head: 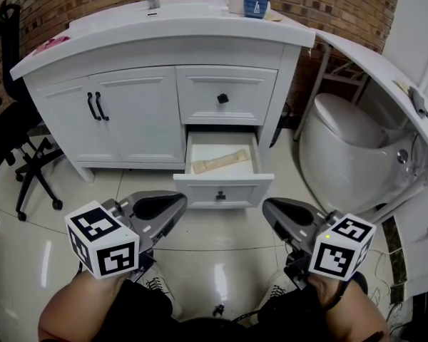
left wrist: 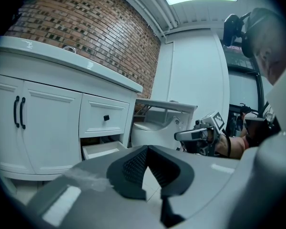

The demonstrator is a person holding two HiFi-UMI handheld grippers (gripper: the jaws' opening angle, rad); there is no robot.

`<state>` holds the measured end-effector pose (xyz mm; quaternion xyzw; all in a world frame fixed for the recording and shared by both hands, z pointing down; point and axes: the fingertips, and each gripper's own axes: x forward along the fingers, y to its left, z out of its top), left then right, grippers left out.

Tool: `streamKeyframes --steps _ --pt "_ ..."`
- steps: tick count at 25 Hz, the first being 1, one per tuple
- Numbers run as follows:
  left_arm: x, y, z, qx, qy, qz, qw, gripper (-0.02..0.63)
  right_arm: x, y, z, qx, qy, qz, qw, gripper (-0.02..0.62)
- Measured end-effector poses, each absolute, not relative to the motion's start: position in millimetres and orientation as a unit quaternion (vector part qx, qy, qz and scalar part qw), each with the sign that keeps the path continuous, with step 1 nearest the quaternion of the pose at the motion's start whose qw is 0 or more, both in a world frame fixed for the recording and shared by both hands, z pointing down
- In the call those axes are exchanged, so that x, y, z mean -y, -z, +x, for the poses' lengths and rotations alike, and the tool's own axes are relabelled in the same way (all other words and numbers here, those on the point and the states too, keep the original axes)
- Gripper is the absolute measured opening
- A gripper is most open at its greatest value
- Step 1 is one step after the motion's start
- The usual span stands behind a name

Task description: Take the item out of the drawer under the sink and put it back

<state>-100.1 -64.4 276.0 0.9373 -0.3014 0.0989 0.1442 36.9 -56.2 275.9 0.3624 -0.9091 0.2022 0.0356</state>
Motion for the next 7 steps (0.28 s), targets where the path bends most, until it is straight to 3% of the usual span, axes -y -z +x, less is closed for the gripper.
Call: streamKeyframes --steps 7 --pt "64.2 -276.9 -99.7 0.301 -0.098 0.937 0.144 0.006 54.7 -277.0 36.5 0.910 -0.202 0.361 0.036 0.005"
